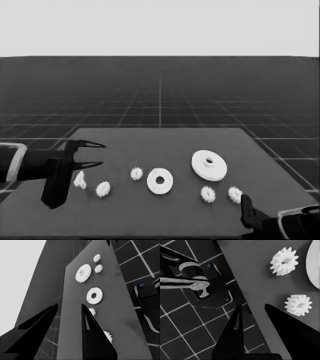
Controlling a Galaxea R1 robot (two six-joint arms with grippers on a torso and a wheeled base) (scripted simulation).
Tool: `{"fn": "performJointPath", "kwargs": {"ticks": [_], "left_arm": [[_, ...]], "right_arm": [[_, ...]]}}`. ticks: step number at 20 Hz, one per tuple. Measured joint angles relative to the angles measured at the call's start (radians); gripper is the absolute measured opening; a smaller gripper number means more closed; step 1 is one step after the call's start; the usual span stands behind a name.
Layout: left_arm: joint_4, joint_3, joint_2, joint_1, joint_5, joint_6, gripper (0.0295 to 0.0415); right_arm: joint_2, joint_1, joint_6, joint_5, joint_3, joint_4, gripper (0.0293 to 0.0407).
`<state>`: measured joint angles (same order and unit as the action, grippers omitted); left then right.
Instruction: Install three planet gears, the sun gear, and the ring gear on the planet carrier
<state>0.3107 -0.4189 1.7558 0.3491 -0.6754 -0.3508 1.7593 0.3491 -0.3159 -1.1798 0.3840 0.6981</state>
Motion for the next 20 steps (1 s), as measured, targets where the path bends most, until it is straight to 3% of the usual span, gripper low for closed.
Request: {"fn": "performJointPath", "kwargs": {"ticks": [1,2,3,4,5,6,7,8,9,11,14,16,20], "left_arm": [[-0.073,0.071,-0.003,-0.071,-0.049,0.003,0.0295],[-0.044,0.043,-0.002,-0.045,-0.030,0.002,0.0297],[-0.026,0.025,-0.001,-0.029,-0.018,0.001,0.0314],[-0.015,0.015,-0.001,-0.020,-0.011,0.001,0.0347],[0.468,-0.011,0.092,-0.229,-0.389,0.486,0.0381],[0.464,-0.113,0.272,-0.317,-0.793,0.985,0.0402],[0.249,-0.277,0.391,-0.333,-0.902,1.284,0.0401],[0.095,-0.421,0.444,-0.341,-0.881,1.416,0.0394],[0.003,-0.524,0.473,-0.349,-0.854,1.469,0.0389],[-0.086,-0.637,0.502,-0.357,-0.826,1.497,0.0385],[-0.125,-0.694,0.517,-0.361,-0.816,1.500,0.0385],[0.002,-0.775,0.550,-0.510,-0.744,1.474,0.0385],[0.049,-0.839,0.577,-0.575,-0.704,1.453,0.0385]], "right_arm": [[0.014,0.054,0.003,0.023,-0.053,-0.076,0.0293],[0.008,0.034,0.002,0.014,-0.029,-0.045,0.0308],[0.005,0.022,0.001,0.008,-0.016,-0.026,0.0337],[0.003,0.015,0.001,0.004,-0.008,-0.016,0.0368],[0.001,0.011,0.000,0.002,-0.003,-0.009,0.0380],[0.001,0.009,0.000,0.001,-0.001,-0.006,0.0383],[0.000,0.007,0.000,0.001,0.001,-0.003,0.0384],[0.000,0.007,0.000,0.000,0.002,-0.002,0.0384],[0.000,0.006,0.000,0.000,0.002,-0.001,0.0385],[0.000,0.006,0.000,0.000,0.003,-0.001,0.0385],[0.000,0.006,0.000,0.000,0.003,-0.001,0.0385],[0.000,0.006,0.000,0.000,0.003,0.000,0.0385],[0.000,0.006,0.000,0.000,0.003,0.000,0.0385]]}}
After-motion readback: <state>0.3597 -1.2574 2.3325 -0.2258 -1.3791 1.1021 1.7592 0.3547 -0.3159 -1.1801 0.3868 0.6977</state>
